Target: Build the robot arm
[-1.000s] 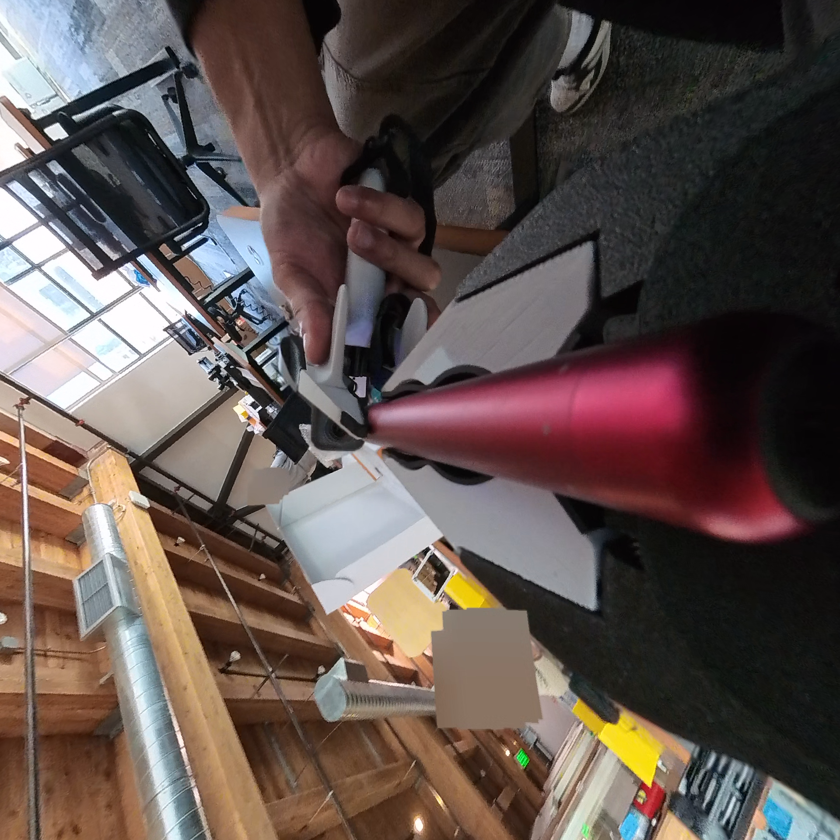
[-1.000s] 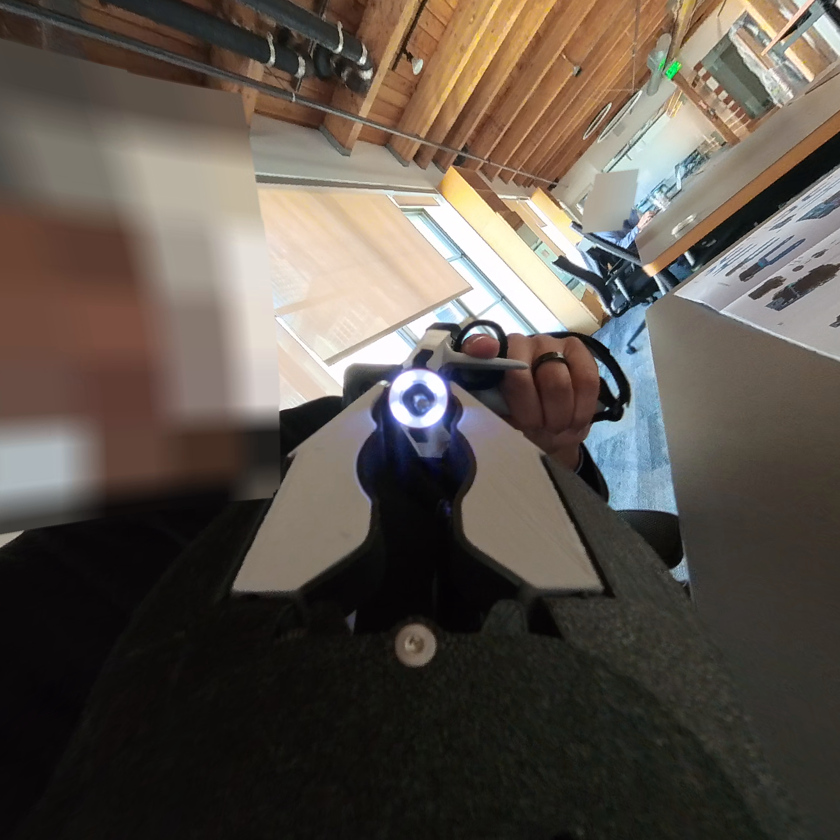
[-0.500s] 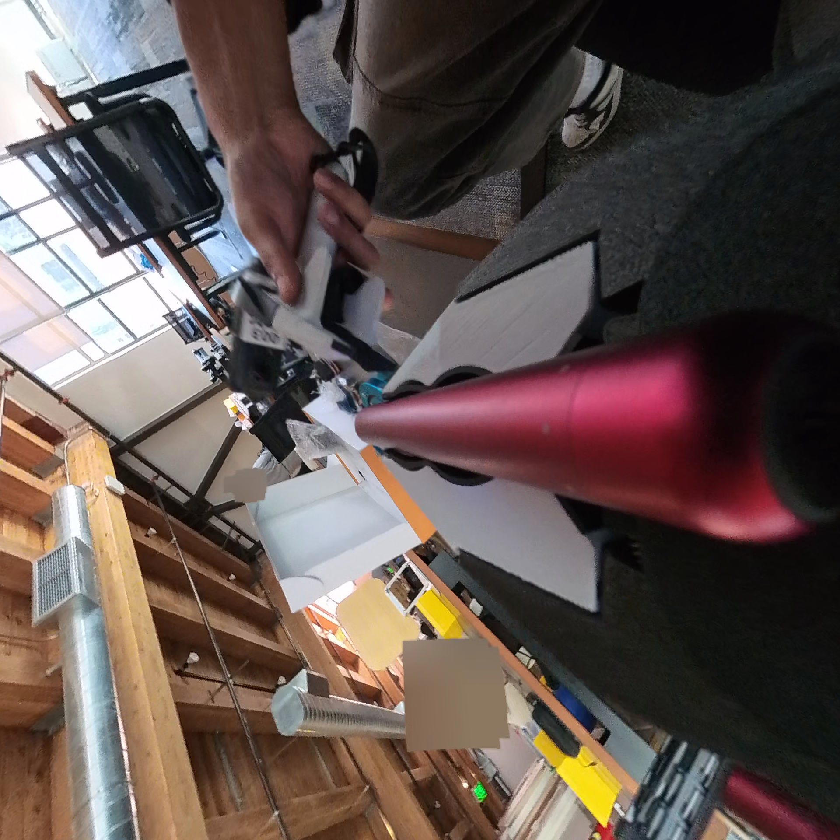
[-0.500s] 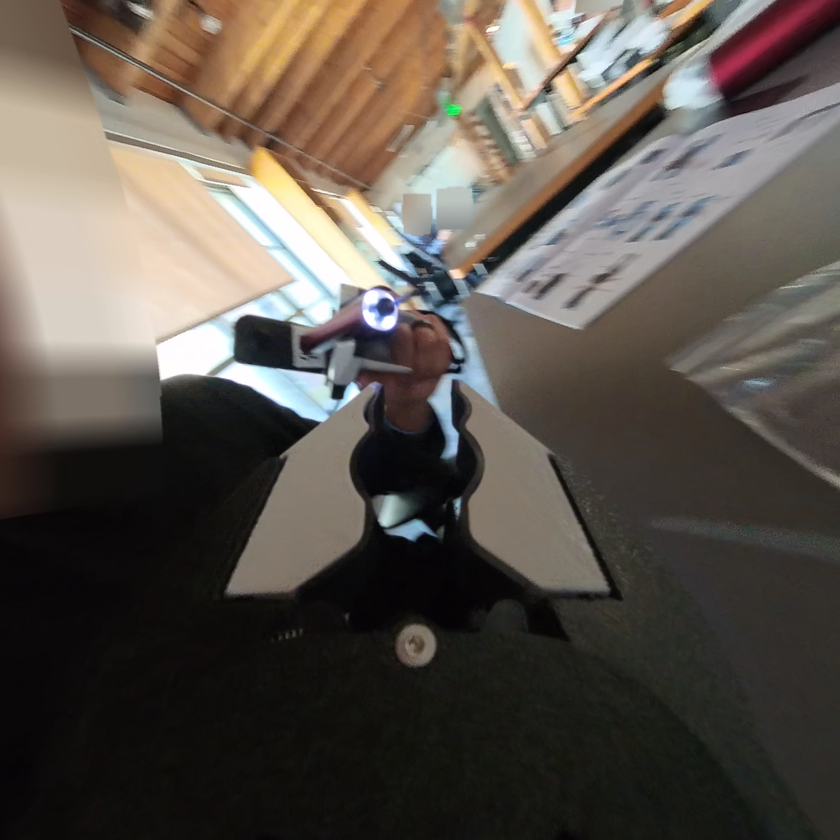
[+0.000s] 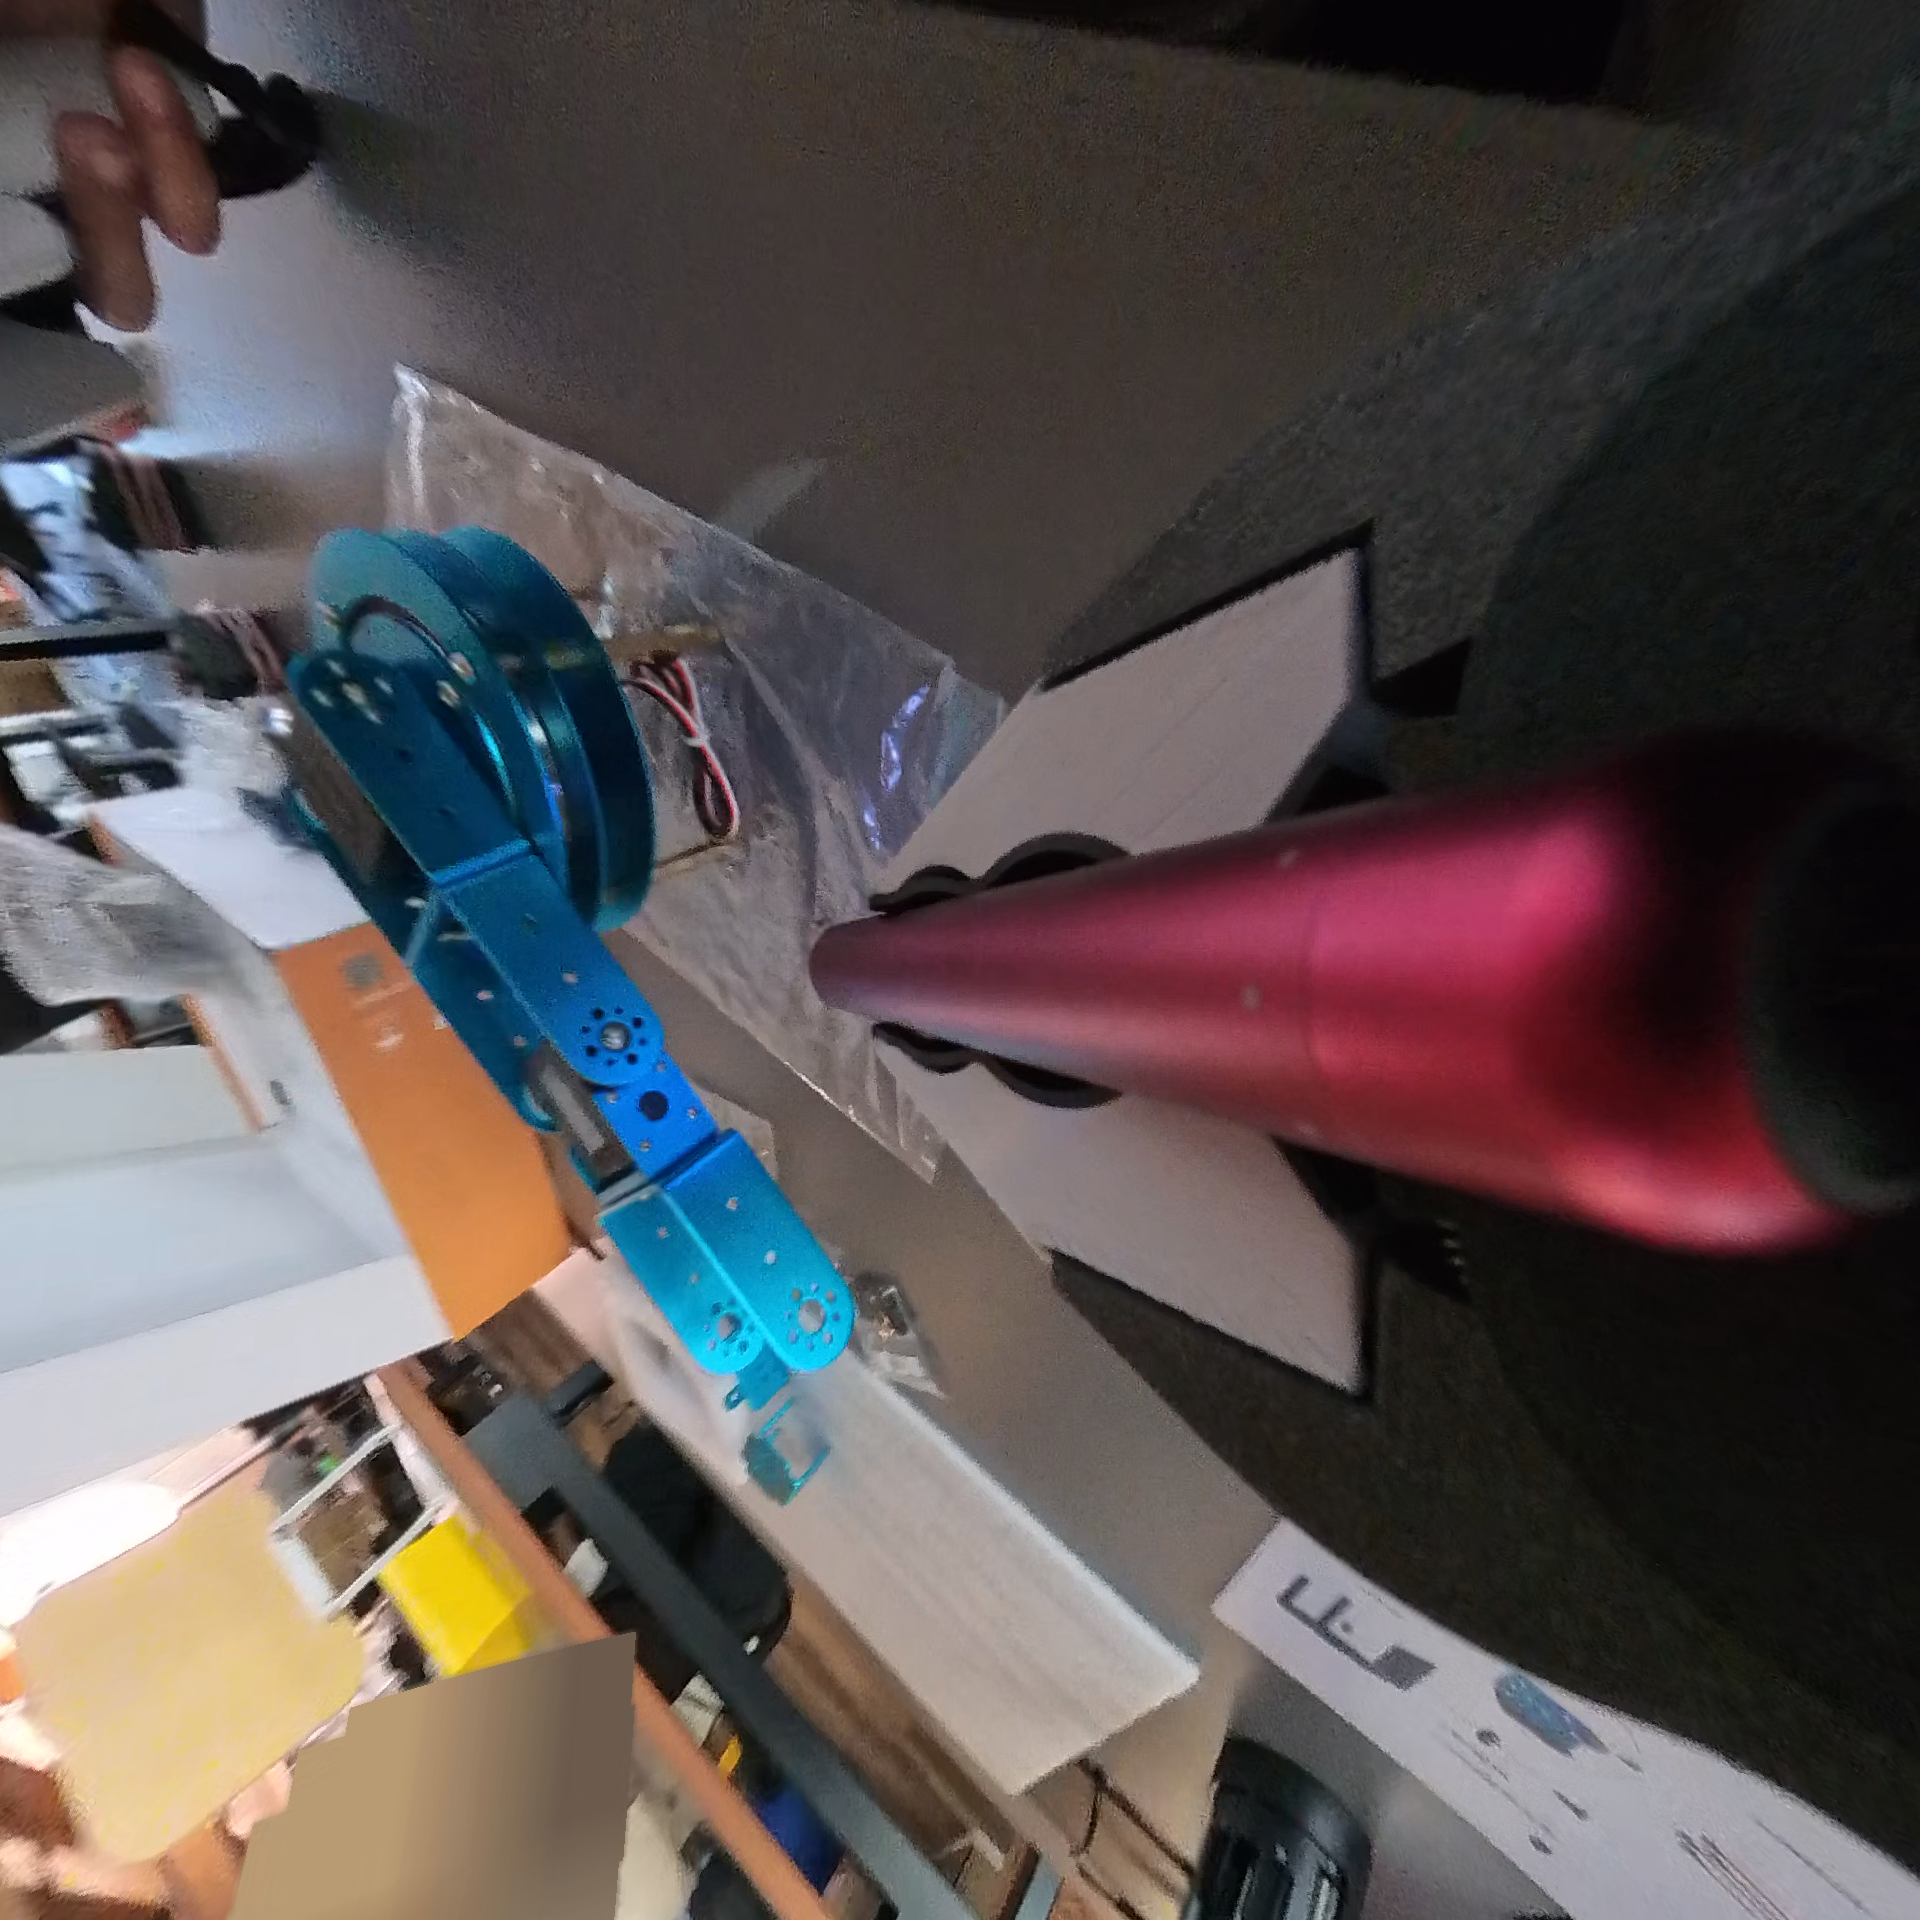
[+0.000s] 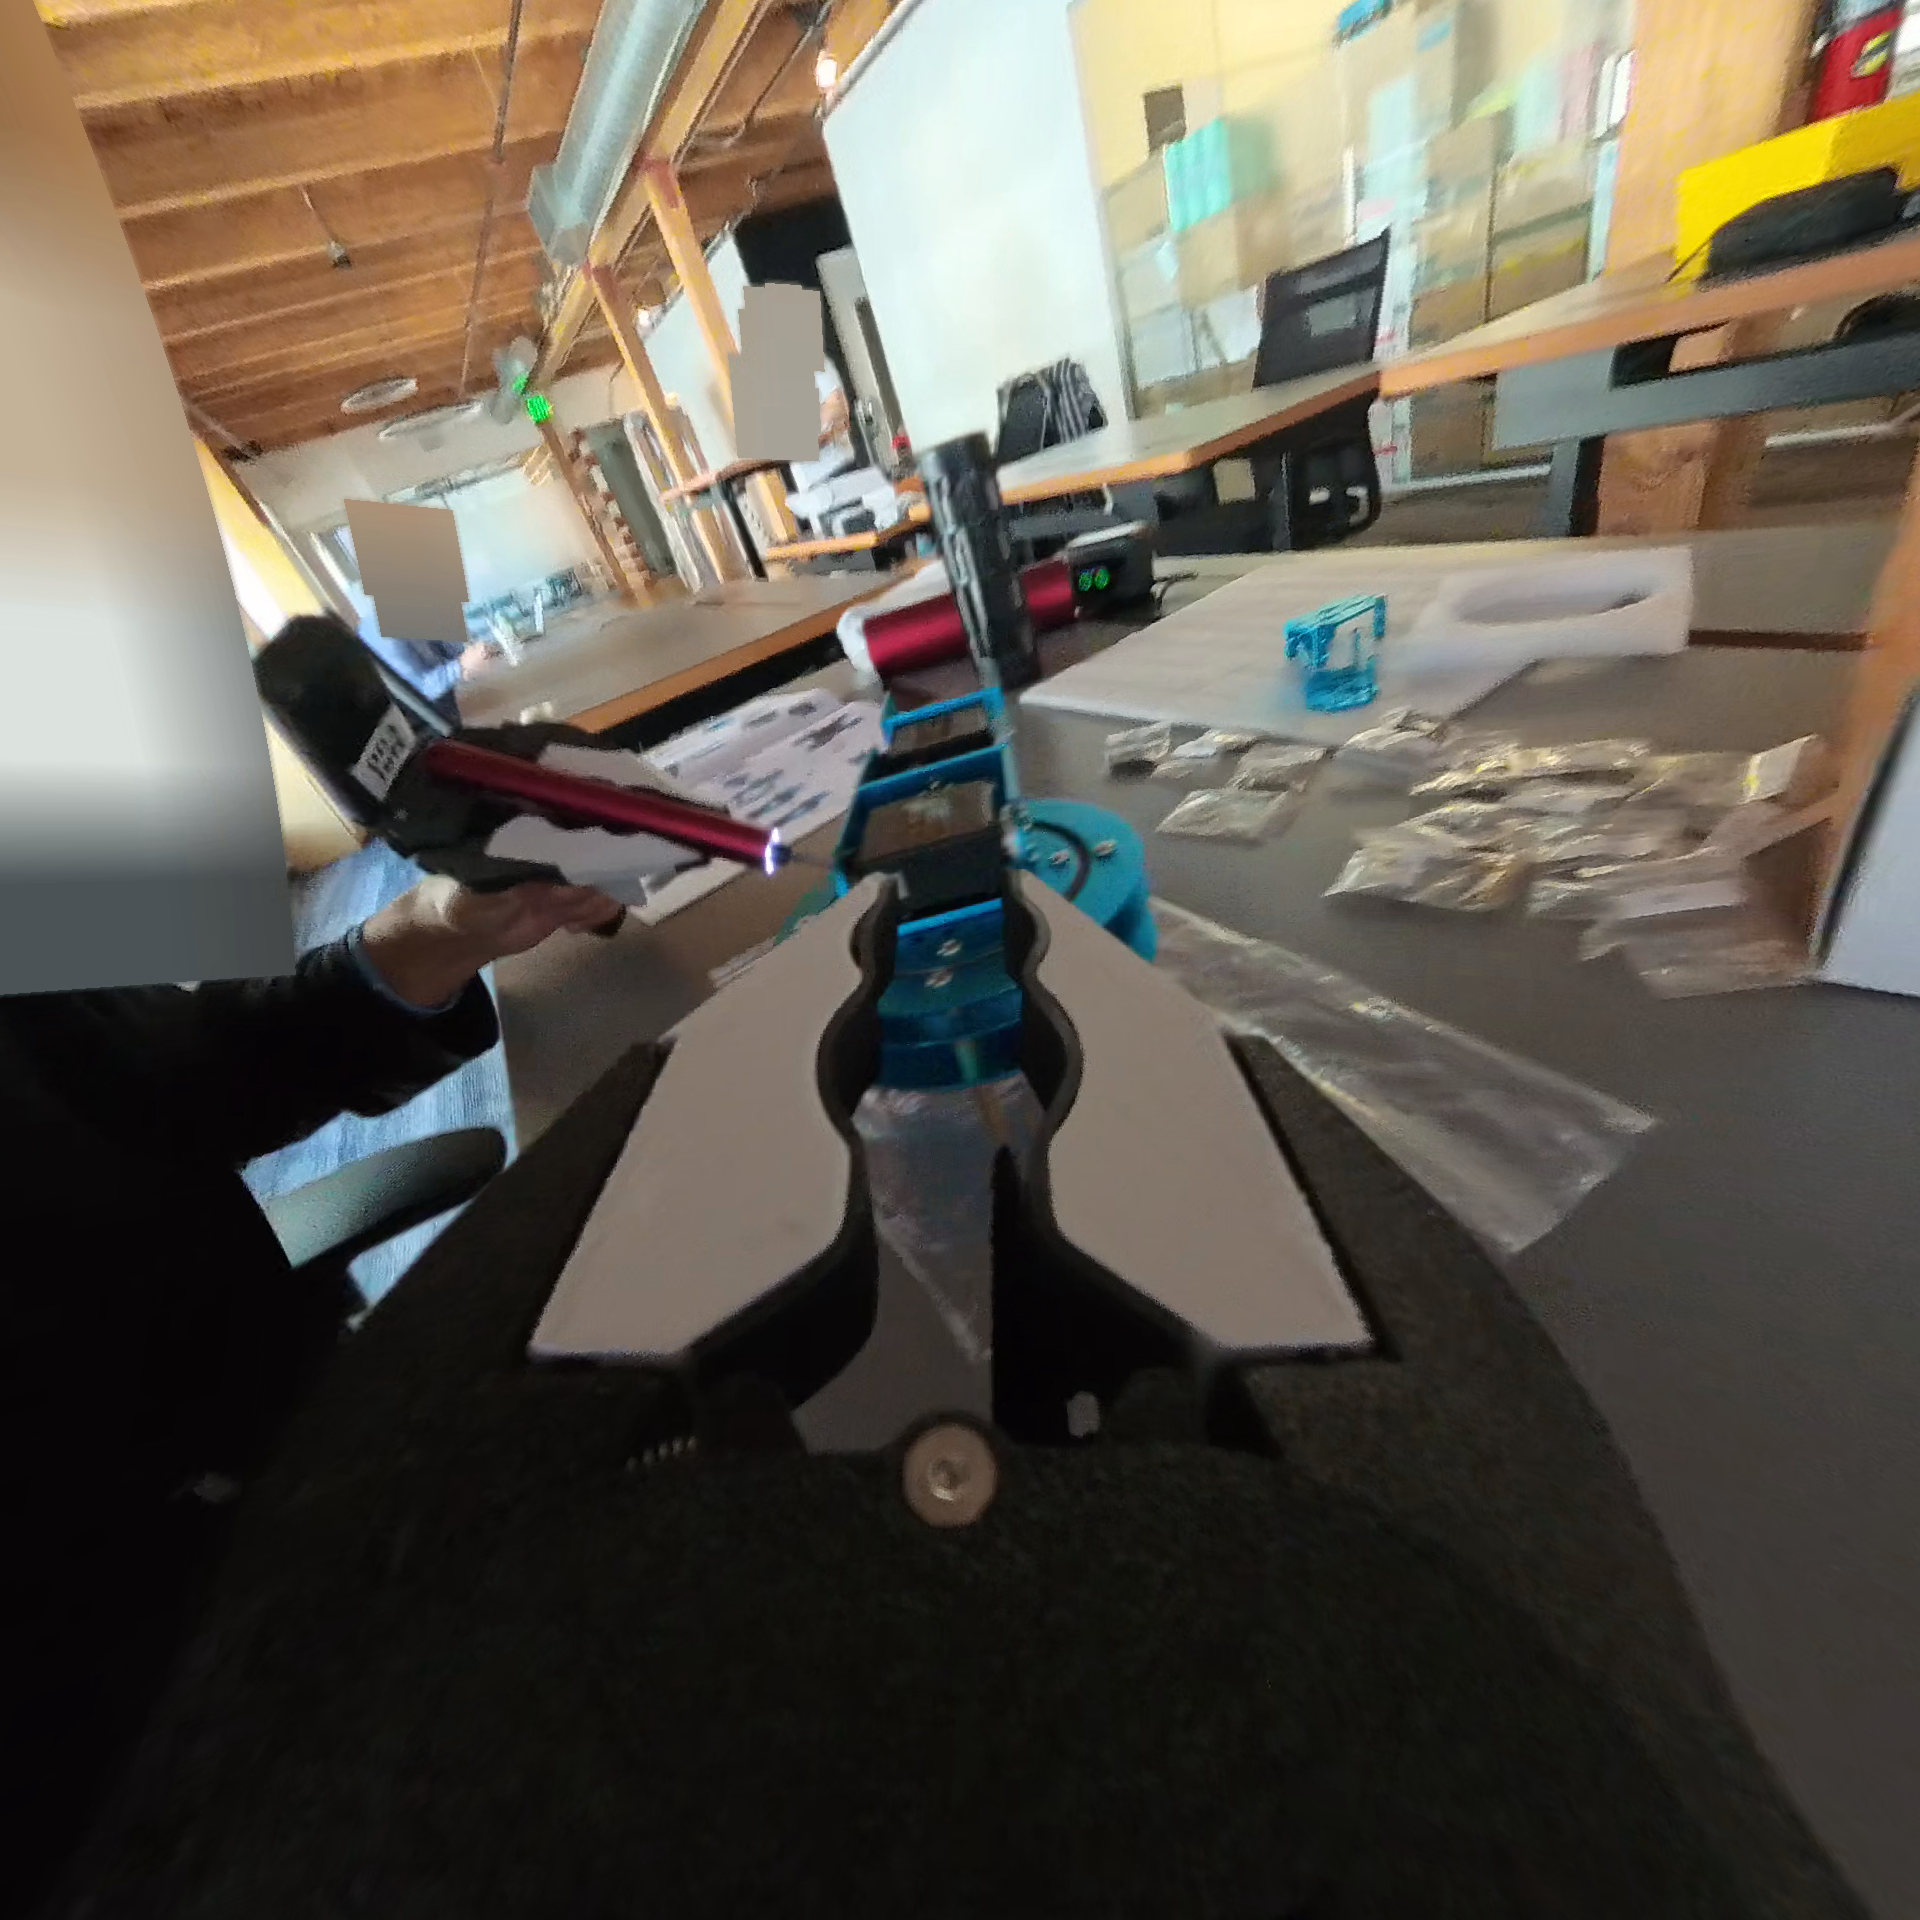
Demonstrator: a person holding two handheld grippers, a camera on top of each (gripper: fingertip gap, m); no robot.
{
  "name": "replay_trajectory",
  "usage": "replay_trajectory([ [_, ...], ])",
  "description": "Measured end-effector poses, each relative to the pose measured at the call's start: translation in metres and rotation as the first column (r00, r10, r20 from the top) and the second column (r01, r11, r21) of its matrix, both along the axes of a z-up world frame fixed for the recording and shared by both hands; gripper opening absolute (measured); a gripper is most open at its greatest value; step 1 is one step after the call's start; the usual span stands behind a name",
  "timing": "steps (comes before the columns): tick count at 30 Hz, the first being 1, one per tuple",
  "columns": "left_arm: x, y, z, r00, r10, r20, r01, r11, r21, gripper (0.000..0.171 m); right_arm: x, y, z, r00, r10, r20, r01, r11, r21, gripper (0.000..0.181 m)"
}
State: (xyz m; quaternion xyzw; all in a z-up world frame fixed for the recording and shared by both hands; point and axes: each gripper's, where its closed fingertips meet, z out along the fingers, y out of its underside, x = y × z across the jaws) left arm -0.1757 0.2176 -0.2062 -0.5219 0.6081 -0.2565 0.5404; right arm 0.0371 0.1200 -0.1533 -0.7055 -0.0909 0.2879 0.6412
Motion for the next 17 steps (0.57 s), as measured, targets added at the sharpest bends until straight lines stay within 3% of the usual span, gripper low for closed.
replay_trajectory([
  [6,0.025,0.014,-0.009,0.997,-0.067,-0.034,0.065,0.997,-0.042,0.020,0.017,0.010,0.006,0.989,0.013,-0.148,-0.002,0.997,0.073,0.026],
  [9,0.027,0.019,-0.014,0.995,-0.072,-0.062,0.069,0.996,-0.055,0.022,0.014,0.005,-0.006,0.991,-0.047,-0.129,0.054,0.998,0.046,0.025],
  [12,0.029,0.020,-0.019,0.993,-0.083,-0.083,0.077,0.994,-0.074,0.021,0.013,-0.003,-0.001,0.987,-0.063,-0.150,0.076,0.993,0.085,0.025],
  [17,0.035,0.021,-0.022,0.992,-0.077,-0.102,0.070,0.995,-0.065,0.021,0.018,-0.003,0.001,0.962,0.004,-0.272,0.014,0.998,0.067,0.030],
])
